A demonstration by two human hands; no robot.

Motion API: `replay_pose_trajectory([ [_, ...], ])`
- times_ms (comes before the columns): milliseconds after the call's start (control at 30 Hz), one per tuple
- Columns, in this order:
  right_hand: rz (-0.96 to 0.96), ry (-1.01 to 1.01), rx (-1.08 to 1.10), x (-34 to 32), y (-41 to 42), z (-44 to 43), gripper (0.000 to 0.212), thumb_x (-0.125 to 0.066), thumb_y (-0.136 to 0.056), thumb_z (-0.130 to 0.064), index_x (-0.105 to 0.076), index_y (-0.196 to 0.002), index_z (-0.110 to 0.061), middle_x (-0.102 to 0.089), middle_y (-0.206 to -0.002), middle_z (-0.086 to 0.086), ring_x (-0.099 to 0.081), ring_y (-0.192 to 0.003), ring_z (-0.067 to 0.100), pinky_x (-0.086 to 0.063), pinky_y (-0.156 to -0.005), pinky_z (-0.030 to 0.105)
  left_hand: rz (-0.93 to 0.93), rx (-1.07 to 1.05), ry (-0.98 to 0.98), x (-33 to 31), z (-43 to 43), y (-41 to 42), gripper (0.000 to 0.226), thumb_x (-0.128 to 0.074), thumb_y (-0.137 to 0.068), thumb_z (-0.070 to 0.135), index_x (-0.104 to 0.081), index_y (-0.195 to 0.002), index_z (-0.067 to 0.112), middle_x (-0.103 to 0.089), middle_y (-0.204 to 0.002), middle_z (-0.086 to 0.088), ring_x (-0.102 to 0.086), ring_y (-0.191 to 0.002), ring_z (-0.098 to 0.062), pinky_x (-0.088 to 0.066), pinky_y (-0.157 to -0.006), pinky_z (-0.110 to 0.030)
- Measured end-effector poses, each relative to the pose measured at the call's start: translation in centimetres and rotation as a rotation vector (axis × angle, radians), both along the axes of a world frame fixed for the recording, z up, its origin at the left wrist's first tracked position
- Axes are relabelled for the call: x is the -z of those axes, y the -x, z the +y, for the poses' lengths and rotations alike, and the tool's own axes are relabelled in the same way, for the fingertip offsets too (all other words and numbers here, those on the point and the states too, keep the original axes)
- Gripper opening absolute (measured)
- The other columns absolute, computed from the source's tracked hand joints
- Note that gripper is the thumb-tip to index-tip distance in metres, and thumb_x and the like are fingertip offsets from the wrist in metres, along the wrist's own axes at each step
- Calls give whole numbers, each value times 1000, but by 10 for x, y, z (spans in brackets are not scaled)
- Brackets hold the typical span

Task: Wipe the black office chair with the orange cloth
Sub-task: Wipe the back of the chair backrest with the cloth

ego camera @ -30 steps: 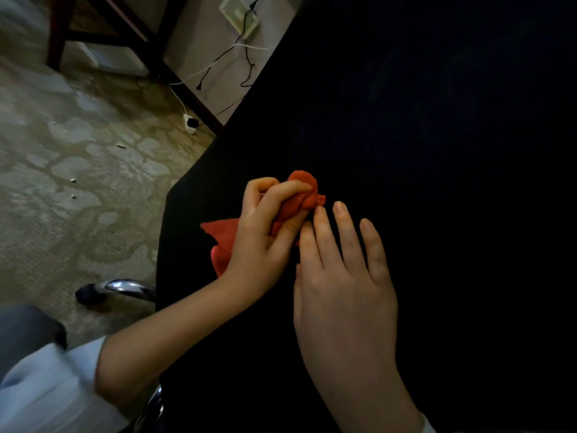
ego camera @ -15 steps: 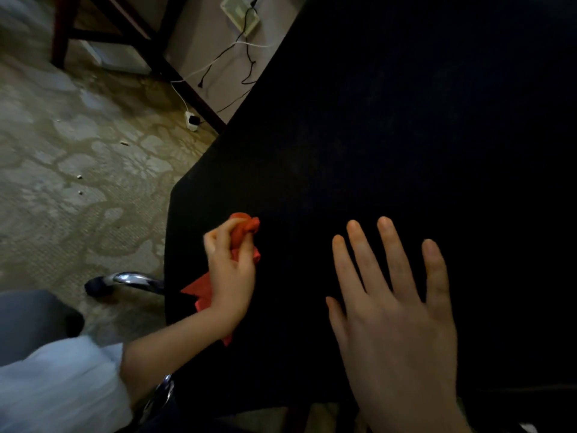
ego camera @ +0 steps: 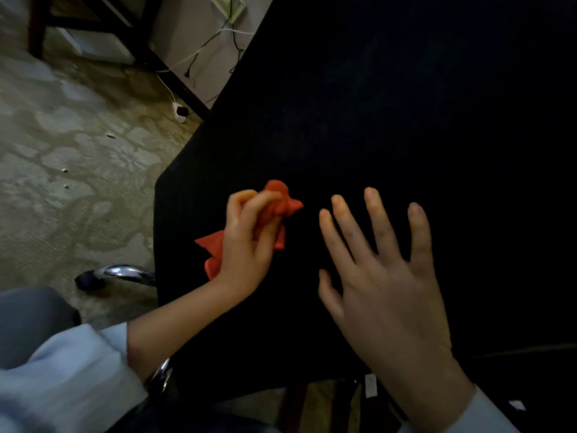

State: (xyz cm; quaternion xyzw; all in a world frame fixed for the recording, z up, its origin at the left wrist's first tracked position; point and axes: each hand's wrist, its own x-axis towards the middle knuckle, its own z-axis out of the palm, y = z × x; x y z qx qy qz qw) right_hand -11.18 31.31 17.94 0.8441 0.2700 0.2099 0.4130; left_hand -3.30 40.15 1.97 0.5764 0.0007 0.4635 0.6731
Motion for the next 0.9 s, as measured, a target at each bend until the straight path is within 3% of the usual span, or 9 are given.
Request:
replay_pose_trajectory([
  [133, -50, 119, 64, -1, -6, 24, 65, -46, -84, -45, -43, -140, -10, -38, -148, 12, -23, -141, 36, 2, -112, 56, 254, -6, 270, 13, 25, -22, 23, -51, -96, 19, -52, -117, 27, -44, -110, 5, -51, -91, 15, -38, -78, 0],
  [233, -72, 177, 42, -1, -11, 44, 70, -36, -90, -49, -24, -146, -10, -21, -155, 16, -7, -143, 41, 13, -107, 60, 382, -58, 265, 36, 32, -28, 28, -51, -96, 15, -54, -123, 17, -44, -114, -6, -50, -89, 5, -32, -76, 5],
  [367, 28, 345, 34, 0, -18, 63, 71, -13, -99, -48, 22, -135, 2, 21, -153, 23, 27, -133, 49, 35, -86, 64, 340, 11, 302, 60, 32, -20, 25, -55, -94, 18, -54, -112, 35, -45, -112, -1, -58, -100, -14, -46, -90, -20],
  [533, 134, 280, 29, 5, -11, 62, 72, -18, -100, -47, 18, -140, 1, 18, -154, 22, 25, -137, 44, 33, -92, 57, 248, 68, 209, 38, 18, 22, 38, -54, -92, 3, -52, -108, 38, -46, -107, -1, -53, -98, 10, -40, -82, -4],
  [633, 285, 256, 46, 5, 1, 49, 72, -20, -100, -47, 16, -143, -2, 24, -152, 19, 27, -138, 39, 33, -91, 54, 59, 176, 53, 13, 0, 55, 38, -56, -86, 3, -52, -111, 32, -45, -108, -1, -50, -100, 9, -41, -81, -4],
  [733, 430, 199, 149, 3, 15, 27, 80, -30, -99, -47, 29, -126, 1, 41, -131, 17, 41, -124, 31, 35, -94, 49, -70, 254, -149, 7, -6, 61, 38, -53, -84, 16, -47, -115, 37, -41, -110, 5, -50, -99, 0, -48, -80, -14],
  [800, 476, 135, 17, 3, 20, 13, 104, -67, -82, -44, 10, -135, 2, 18, -146, 23, 21, -133, 32, 26, -107, 44, -90, 201, -245, 10, -6, 52, 37, -52, -84, 20, -47, -117, 35, -38, -109, 6, -50, -96, -4, -48, -79, -18],
  [867, 414, 49, 84, 1, 18, 6, 122, -94, -36, -38, -31, -130, 8, -34, -141, 31, -26, -134, 40, 4, -111, 44, -76, 145, -211, 11, -8, 43, 33, -50, -85, 19, -48, -117, 27, -39, -107, 6, -47, -94, 4, -45, -80, -12],
  [900, 405, 108, 103, 2, 18, 6, 127, -94, -33, -39, -29, -129, 14, -30, -141, 34, -25, -134, 43, 5, -110, 48, -51, 123, -152, 13, -8, 38, 32, -49, -86, 19, -47, -117, 25, -40, -107, 6, -46, -96, 8, -42, -81, -9],
])
